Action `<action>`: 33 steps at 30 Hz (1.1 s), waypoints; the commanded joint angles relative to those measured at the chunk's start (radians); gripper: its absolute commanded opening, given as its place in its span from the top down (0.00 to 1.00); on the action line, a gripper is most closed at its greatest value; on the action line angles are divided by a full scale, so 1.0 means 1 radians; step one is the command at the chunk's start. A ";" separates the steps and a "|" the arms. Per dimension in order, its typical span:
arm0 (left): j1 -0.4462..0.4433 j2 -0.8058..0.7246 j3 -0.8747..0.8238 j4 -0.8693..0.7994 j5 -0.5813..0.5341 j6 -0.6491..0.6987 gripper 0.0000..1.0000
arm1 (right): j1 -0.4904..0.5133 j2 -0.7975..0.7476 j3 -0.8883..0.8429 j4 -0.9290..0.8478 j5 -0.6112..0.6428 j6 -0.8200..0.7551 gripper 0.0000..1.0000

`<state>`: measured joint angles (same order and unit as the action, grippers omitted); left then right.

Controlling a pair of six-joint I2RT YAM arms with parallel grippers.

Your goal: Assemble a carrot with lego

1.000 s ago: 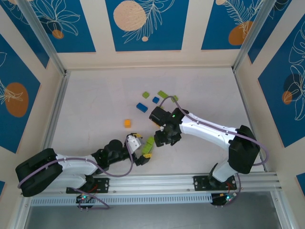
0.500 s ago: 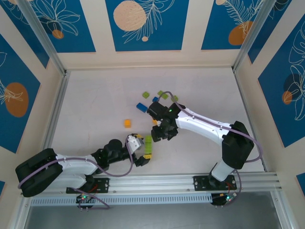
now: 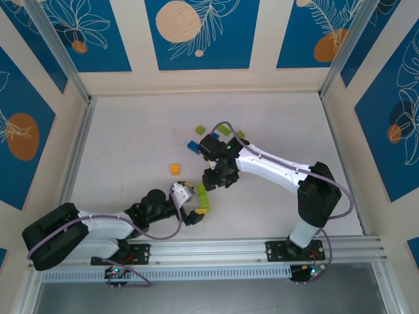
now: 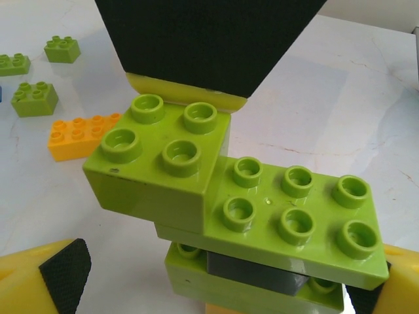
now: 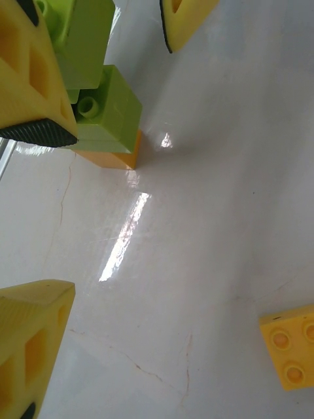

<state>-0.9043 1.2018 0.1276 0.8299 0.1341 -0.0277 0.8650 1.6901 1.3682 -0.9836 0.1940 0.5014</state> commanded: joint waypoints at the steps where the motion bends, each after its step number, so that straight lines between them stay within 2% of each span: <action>1: 0.019 0.006 -0.014 0.031 0.004 -0.013 0.00 | -0.004 0.022 0.043 -0.007 -0.031 -0.030 0.42; 16: 0.023 0.013 -0.005 0.026 0.021 -0.013 0.00 | -0.043 0.016 0.057 -0.034 0.016 -0.011 0.43; 21: 0.024 0.037 0.014 0.020 0.101 -0.006 0.00 | -0.049 0.030 0.078 -0.012 -0.004 -0.013 0.43; 26: 0.024 0.048 0.014 0.031 0.102 -0.007 0.00 | -0.049 0.054 0.097 0.004 -0.026 -0.020 0.43; 33: 0.023 0.014 0.000 0.029 0.047 -0.007 0.00 | -0.036 0.084 0.127 0.019 -0.064 -0.025 0.43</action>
<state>-0.8921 1.2388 0.1265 0.8303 0.1993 -0.0277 0.8215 1.7554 1.4609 -0.9680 0.1753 0.4850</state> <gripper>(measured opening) 0.996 0.576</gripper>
